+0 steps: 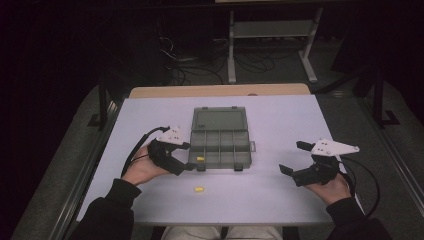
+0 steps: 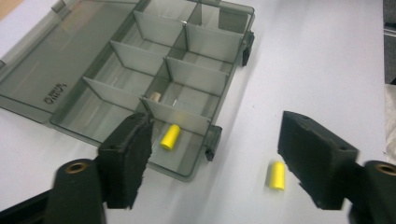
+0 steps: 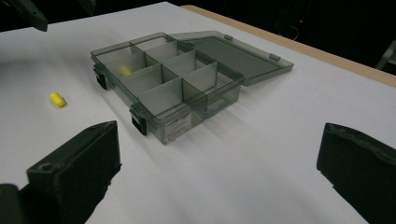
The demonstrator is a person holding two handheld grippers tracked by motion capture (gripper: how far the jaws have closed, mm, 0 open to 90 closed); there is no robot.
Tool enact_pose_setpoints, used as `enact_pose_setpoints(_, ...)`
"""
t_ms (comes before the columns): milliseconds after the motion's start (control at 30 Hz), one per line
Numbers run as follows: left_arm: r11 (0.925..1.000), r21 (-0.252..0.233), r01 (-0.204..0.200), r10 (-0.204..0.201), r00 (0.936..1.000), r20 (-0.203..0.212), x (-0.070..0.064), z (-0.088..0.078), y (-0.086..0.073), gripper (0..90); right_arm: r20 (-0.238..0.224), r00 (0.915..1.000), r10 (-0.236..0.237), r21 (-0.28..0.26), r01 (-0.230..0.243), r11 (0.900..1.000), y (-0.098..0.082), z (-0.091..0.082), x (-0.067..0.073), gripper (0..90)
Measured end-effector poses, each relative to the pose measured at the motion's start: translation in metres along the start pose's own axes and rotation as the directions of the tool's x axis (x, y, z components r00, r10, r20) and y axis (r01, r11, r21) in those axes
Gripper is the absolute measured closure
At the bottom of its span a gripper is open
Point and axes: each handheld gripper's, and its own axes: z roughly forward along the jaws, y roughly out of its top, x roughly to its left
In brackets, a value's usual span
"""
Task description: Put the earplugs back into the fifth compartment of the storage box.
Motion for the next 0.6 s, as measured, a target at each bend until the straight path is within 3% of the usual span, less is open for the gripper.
enact_pose_setpoints(400, 1.0000, -0.003, 0.007, -0.007, 0.9999, 0.015, -0.019, 0.011, -0.015, 2.4, -0.003, 1.0000, -0.004, 0.004, 0.004, 1.000, 0.000, 0.000, 0.000, 0.0)
enact_pose_setpoints(600, 1.0000, 0.007, 0.005, -0.005, 0.9990, 0.045, -0.030, 0.020, -0.023, 0.0, -0.004, 1.0000, -0.005, 0.008, 0.005, 1.000, -0.001, 0.001, 0.000, 0.0)
